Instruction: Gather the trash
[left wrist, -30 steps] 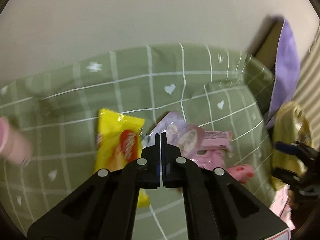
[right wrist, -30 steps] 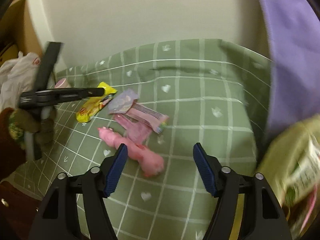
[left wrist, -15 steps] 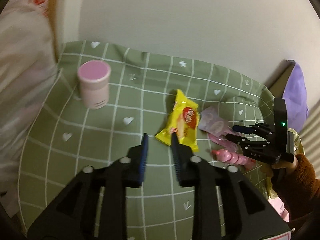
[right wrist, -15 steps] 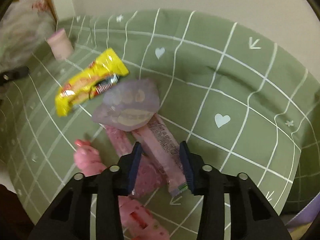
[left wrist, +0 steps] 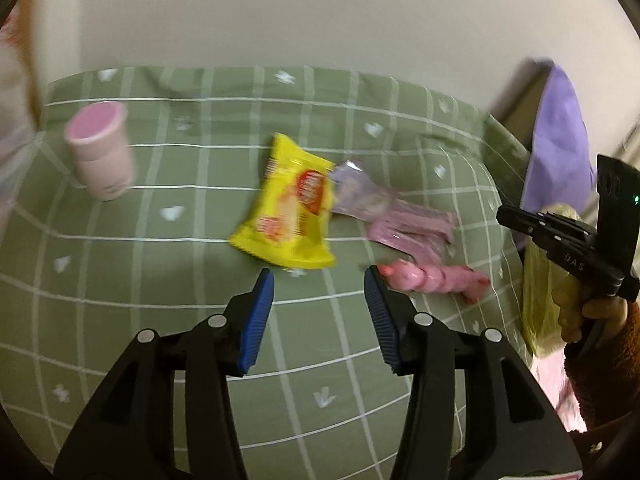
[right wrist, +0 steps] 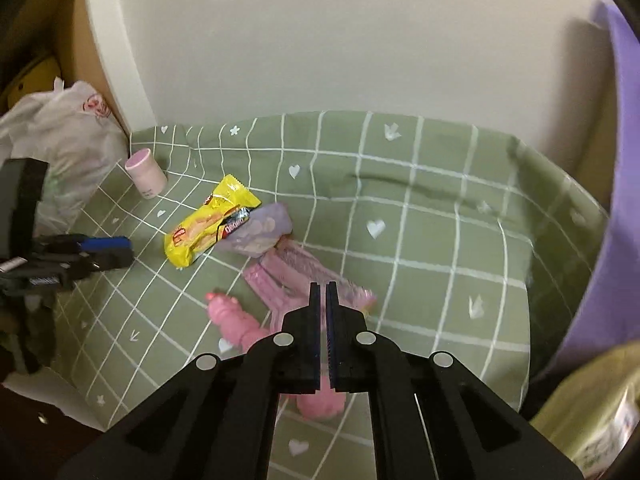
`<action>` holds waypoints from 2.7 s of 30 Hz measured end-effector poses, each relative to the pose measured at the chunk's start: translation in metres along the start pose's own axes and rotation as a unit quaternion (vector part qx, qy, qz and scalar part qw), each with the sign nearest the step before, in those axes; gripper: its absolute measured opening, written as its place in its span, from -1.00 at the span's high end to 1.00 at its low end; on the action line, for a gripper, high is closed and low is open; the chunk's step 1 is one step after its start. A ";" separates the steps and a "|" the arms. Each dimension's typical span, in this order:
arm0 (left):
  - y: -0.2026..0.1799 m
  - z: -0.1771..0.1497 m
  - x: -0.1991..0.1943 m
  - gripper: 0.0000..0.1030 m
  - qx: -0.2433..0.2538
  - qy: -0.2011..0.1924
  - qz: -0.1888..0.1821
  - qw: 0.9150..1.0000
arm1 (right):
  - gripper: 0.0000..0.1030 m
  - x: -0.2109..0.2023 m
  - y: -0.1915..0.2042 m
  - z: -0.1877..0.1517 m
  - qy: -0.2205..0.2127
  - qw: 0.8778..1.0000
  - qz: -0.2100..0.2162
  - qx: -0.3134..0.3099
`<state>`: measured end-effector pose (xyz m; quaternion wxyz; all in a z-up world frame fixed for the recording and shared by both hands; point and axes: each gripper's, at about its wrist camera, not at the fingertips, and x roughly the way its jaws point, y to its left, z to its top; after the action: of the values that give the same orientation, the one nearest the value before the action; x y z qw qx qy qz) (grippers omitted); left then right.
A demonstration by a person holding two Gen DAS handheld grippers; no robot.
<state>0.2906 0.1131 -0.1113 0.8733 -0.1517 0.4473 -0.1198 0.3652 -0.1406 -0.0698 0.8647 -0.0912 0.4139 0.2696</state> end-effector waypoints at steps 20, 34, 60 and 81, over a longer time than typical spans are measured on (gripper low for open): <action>0.029 -0.009 -0.032 0.06 -0.019 -0.030 0.043 0.998 | 0.23 0.104 0.027 0.013 0.093 0.979 -0.059 -0.173; 0.031 0.003 -0.002 0.06 -0.010 -0.017 0.035 0.999 | 0.81 -0.002 -0.008 0.001 -0.009 0.999 0.022 0.038; 0.010 0.023 0.061 0.54 0.066 0.021 0.077 0.995 | 0.80 -0.074 0.008 -0.075 -0.025 0.993 -0.018 0.113; -0.185 0.082 -0.067 0.52 0.186 -0.128 -0.150 0.963 | 0.80 -0.220 -0.014 -0.062 -0.180 0.966 -0.140 0.125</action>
<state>0.3059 -0.0220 0.0533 0.9080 -0.0659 0.2740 -0.3099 0.2191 -0.2617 0.0577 0.9585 0.0103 0.2652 0.1041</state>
